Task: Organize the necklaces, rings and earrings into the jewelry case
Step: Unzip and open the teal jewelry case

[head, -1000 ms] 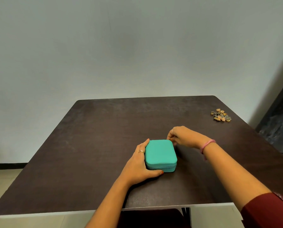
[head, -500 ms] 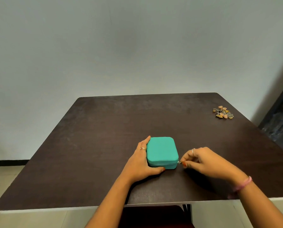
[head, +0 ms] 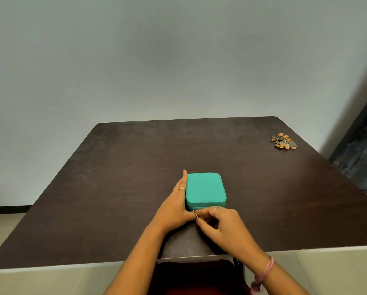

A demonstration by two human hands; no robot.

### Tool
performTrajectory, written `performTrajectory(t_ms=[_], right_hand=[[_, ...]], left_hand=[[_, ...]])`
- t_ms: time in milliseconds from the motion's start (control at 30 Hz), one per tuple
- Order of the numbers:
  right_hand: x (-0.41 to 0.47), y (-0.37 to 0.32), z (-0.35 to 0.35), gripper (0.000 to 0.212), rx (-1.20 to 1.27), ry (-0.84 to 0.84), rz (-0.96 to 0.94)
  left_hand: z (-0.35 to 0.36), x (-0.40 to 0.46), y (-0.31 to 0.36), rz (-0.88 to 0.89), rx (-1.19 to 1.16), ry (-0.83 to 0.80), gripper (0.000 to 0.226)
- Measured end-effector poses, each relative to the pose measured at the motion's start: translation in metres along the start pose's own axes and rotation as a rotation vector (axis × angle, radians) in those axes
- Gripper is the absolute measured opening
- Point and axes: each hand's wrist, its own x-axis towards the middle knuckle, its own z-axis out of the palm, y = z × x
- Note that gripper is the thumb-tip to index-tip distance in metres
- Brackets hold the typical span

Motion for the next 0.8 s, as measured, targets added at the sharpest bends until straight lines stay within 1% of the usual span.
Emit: performTrajectory(t_ms=[67, 100, 133, 233, 300, 367, 433, 467, 500, 567, 600, 667, 800], right_hand=[[0.003, -0.001, -0.013, 0.015, -0.024, -0.049, -0.066], [0.004, -0.001, -0.022, 0.010, 0.009, -0.018, -0.083], [0.006, 0.000, -0.029, 0.007, 0.071, 0.056, -0.086], [0.019, 0.012, -0.044, 0.008, 0.227, 0.351, -0.042], [0.031, 0.023, -0.045, 0.008, 0.280, 0.442, 0.024], [0.043, 0.034, -0.044, 0.014, 0.331, 0.418, 0.073], [0.052, 0.041, -0.039, 0.026, 0.353, 0.324, 0.084], [0.055, 0.043, -0.035, 0.031, 0.367, 0.273, 0.083], [0.057, 0.045, -0.032, 0.035, 0.386, 0.232, 0.079], [0.059, 0.048, -0.026, 0.037, 0.425, 0.170, 0.082], [0.060, 0.049, -0.024, 0.036, 0.440, 0.144, 0.090], [0.060, 0.051, -0.024, 0.035, 0.476, 0.109, 0.108], [0.060, 0.052, -0.024, 0.034, 0.536, 0.095, 0.131]], left_hand=[[0.001, 0.000, 0.000, -0.004, -0.013, -0.017, 0.122], [0.001, -0.001, -0.001, -0.004, -0.025, -0.017, 0.123], [0.003, -0.002, -0.001, -0.003, -0.044, -0.009, 0.124], [0.005, -0.009, -0.001, -0.004, -0.058, 0.028, 0.124], [0.005, -0.016, -0.002, -0.004, -0.045, 0.052, 0.125], [0.006, -0.024, -0.003, -0.041, -0.035, 0.059, 0.131], [0.008, -0.033, -0.001, -0.075, -0.065, 0.090, 0.131], [0.011, -0.037, 0.000, -0.089, -0.093, 0.136, 0.124], [0.013, -0.040, 0.000, -0.103, -0.116, 0.201, 0.109], [0.018, -0.042, 0.001, -0.112, -0.080, 0.330, 0.065], [0.019, -0.042, 0.001, -0.104, -0.034, 0.363, 0.053], [0.021, -0.041, 0.001, -0.070, 0.052, 0.376, 0.039], [0.024, -0.040, 0.001, 0.009, 0.224, 0.371, 0.025]])
